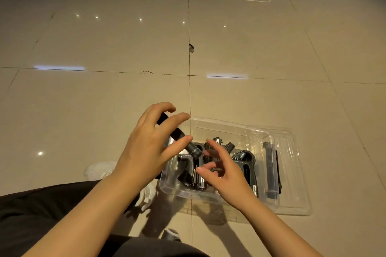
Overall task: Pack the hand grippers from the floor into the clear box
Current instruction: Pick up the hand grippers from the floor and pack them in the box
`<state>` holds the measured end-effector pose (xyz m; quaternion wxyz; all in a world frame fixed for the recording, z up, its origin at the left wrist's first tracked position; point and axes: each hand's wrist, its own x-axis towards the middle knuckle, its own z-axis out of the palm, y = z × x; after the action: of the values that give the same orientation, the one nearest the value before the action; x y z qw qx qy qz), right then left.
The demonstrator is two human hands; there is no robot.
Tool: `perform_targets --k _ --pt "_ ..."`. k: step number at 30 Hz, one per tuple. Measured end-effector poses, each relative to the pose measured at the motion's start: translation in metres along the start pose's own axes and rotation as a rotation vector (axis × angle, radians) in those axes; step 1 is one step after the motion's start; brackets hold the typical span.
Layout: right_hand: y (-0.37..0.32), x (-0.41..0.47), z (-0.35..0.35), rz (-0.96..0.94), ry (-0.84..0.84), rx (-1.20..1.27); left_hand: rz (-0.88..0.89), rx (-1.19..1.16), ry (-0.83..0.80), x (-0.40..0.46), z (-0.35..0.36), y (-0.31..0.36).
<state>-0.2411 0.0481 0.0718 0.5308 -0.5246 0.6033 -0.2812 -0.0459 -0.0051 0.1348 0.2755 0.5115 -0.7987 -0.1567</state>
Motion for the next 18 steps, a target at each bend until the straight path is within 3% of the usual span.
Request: perform_targets --k 2,4,6,9,12,15,18 --pt "-0.018 -0.015 0.001 -0.044 0.078 0.159 0.130 0.038 0.015 -0.001 0.001 0.009" --pt "-0.033 -0.023 0.002 -0.124 0.222 0.133 0.157 -0.026 0.073 -0.003 0.001 0.020" --pt "-0.043 -0.026 0.001 -0.175 0.344 0.111 0.125 -0.121 0.129 -0.006 0.001 0.031" --pt "-0.049 -0.025 -0.009 -0.208 0.486 0.277 0.020 -0.215 0.147 -0.011 0.002 0.039" --pt "-0.047 -0.018 -0.024 -0.231 0.609 0.339 -0.014 -0.201 -0.131 -0.018 0.006 0.040" --pt "-0.036 -0.007 -0.039 -0.268 0.643 0.160 -0.042 -0.087 -0.521 -0.027 0.014 0.039" --pt "-0.015 0.002 -0.058 -0.294 0.589 -0.190 0.011 0.066 -0.609 -0.031 0.015 0.036"
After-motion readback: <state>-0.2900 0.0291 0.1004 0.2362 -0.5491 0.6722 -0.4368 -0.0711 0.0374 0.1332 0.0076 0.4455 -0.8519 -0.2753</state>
